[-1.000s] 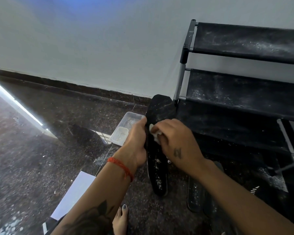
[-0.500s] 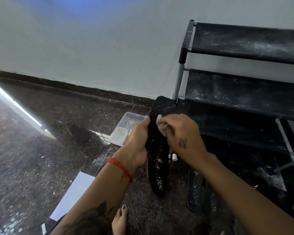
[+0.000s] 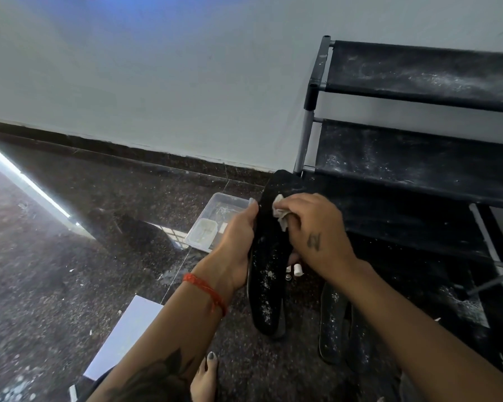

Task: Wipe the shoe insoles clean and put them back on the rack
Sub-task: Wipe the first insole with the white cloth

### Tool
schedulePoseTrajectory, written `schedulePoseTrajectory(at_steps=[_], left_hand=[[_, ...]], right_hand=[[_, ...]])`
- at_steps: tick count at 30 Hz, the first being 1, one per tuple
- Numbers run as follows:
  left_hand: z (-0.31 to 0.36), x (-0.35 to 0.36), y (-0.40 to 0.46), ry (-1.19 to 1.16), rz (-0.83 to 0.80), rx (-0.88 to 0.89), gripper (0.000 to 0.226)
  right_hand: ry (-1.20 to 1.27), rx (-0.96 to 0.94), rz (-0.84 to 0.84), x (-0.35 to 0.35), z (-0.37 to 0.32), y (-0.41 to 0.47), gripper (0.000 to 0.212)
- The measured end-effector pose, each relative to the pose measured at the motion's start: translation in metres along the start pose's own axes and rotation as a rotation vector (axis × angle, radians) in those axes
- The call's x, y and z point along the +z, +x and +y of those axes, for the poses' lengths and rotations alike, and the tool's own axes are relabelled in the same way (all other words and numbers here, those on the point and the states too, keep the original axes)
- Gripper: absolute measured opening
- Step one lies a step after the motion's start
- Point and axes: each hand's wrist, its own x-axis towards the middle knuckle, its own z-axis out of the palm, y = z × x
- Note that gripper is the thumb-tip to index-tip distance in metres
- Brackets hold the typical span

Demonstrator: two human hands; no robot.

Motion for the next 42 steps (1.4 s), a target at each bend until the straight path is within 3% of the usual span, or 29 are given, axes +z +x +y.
schedulePoseTrajectory(at_steps=[4,7,11,15,18,20,25,28,30,34,36,39,42], left_hand=[[0.001,-0.001,0.000,-0.013,-0.012,0.044,0.069],[0.000,-0.001,0.003,-0.070,-0.017,0.059,0.079],[-0.001,0.000,0.003,-0.066,0.012,0.030,0.069],[-0.003,0.001,0.003,-0.006,-0.038,0.025,0.073],[-0.002,-0.001,0.004,-0.027,-0.056,0.015,0.078],[0.000,-0.001,0.003,-0.045,-0.048,0.025,0.079],[0.000,-0.002,0.005,-0.071,-0.009,0.064,0.078],[-0.001,-0.003,0.005,-0.086,-0.025,0.051,0.068],[-0.001,-0.004,0.004,-0.053,-0.027,0.024,0.068],[0.003,-0.006,0.003,-0.079,0.003,0.031,0.068],[0.004,-0.008,0.003,-0.107,0.043,0.053,0.065],[0.006,-0.009,0.003,-0.157,0.105,0.048,0.064],[0.006,-0.008,0.000,-0.149,0.090,0.036,0.059]], right_hand=[[0.019,0.079,0.123,-0.011,0.004,0.004,0.024],[0.102,-0.076,0.118,-0.005,-0.013,-0.001,0.023],[0.033,-0.225,0.012,0.003,-0.017,-0.005,0.028],[-0.092,0.021,-0.059,-0.009,0.006,0.005,0.036],[-0.078,0.118,0.089,-0.018,0.013,0.009,0.029],[-0.015,0.017,0.137,-0.016,0.004,0.008,0.025],[0.007,-0.280,-0.068,0.004,-0.018,-0.009,0.030],[-0.067,-0.185,-0.060,-0.001,-0.003,-0.002,0.036],[-0.083,-0.055,0.004,-0.006,0.010,0.003,0.028],[0.106,0.019,0.131,-0.014,0.005,0.008,0.021],[0.248,-0.081,0.019,-0.012,-0.015,0.001,0.021],[0.228,-0.202,-0.186,-0.002,-0.032,-0.014,0.026],[0.090,-0.208,-0.190,0.002,-0.019,-0.010,0.022]])
